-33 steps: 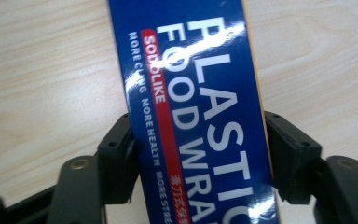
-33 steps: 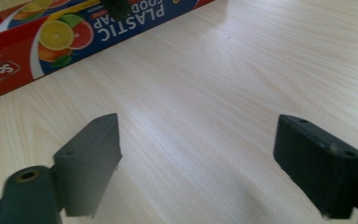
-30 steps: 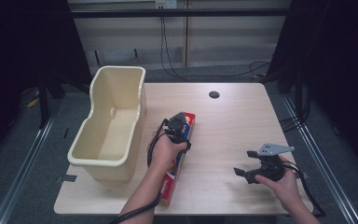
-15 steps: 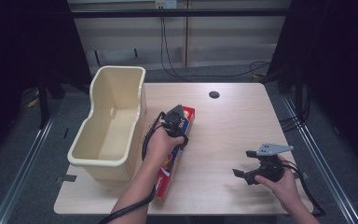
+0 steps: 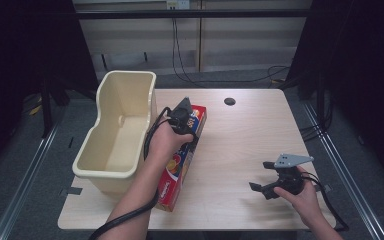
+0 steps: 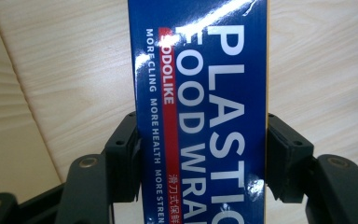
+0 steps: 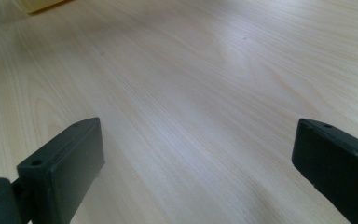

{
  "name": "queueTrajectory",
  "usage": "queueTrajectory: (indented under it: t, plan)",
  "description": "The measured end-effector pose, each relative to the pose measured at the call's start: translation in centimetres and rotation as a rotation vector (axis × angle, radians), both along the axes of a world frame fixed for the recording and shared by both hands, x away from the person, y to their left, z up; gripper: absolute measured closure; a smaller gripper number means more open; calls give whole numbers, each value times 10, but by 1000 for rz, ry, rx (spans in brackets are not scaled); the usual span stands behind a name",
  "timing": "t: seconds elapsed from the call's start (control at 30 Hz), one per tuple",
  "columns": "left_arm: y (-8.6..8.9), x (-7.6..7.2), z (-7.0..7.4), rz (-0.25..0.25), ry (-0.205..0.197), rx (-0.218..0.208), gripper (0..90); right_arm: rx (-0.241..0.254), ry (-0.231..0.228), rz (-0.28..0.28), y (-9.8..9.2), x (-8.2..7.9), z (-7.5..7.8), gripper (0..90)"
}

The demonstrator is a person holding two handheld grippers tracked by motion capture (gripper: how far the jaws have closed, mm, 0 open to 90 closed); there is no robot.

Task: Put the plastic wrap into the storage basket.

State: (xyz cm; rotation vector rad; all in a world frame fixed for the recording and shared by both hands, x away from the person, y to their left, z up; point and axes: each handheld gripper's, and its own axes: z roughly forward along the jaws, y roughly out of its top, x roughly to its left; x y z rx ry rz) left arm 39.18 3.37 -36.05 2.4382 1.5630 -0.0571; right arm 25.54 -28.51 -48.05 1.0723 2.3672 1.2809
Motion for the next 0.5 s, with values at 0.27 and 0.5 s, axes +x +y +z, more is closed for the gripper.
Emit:
queueTrajectory:
  t: [0.27, 0.5]
  plan:
    - [4, 4, 20, 8, 8, 0, 396, -6, -5, 17, 1, 0, 0, 19]
    - [7, 7, 34, 6, 25, 14, 396, -7, -6, 20, 1, 0, 0, 19]
